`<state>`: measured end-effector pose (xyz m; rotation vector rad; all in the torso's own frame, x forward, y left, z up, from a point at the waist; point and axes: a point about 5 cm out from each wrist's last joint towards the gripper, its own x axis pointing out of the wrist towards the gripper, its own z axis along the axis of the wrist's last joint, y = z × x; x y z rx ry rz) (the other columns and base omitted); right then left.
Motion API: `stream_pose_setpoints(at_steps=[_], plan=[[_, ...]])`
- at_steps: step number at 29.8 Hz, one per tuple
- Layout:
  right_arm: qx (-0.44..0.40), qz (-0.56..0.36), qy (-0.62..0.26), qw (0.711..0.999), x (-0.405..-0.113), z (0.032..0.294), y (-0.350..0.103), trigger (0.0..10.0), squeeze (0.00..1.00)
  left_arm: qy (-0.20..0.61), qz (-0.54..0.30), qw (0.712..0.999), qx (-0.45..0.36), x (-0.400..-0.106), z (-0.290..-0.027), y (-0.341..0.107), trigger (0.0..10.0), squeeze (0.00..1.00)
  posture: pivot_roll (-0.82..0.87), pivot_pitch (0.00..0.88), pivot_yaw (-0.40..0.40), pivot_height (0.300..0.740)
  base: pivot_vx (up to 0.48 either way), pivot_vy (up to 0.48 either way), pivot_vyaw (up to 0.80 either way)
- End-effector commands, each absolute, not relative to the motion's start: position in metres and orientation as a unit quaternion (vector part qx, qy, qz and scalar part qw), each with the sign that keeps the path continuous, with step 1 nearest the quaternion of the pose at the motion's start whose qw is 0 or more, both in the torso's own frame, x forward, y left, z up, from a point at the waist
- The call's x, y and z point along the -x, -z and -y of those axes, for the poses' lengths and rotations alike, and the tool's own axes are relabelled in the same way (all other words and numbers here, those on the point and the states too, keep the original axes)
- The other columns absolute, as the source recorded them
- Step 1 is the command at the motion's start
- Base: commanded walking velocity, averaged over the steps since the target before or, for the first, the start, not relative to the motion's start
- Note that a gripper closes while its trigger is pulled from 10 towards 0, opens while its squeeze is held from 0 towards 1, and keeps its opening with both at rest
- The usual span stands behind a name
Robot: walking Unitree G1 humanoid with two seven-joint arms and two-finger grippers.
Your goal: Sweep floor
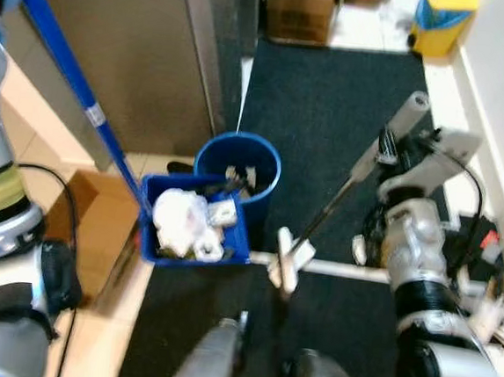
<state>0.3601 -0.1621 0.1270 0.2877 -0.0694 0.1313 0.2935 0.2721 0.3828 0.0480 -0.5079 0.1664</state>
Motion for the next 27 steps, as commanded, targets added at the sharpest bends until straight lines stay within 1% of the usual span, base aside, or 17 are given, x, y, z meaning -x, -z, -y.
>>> stream_pose_setpoints(at_steps=[1, 11, 27], plan=[[-0.144, 0.044, -0.066, 0.986, -0.36, 0.161, -0.129, 10.0, 0.0, -0.09, 0.28, 0.955, -0.037, -0.284, -0.275, -0.395, 10.0, 0.0, 0.07, 0.123, 0.045, 0.74, 0.0, 0.0, 0.77], [-0.142, 0.045, -0.056, 0.987, -0.361, 0.163, -0.13, 10.0, 0.0, -0.098, 0.263, 0.959, -0.039, -0.29, -0.275, -0.387, 10.0, 0.0, 0.07, 0.118, 0.044, 0.74, 0.0, 0.0, 0.75], [-0.146, 0.054, -0.031, 0.987, -0.36, 0.17, -0.129, 10.0, 0.0, -0.103, 0.252, 0.962, -0.038, -0.295, -0.275, -0.378, 10.0, 0.0, 0.07, 0.121, 0.046, 0.74, 0.0, 0.0, 0.0]])
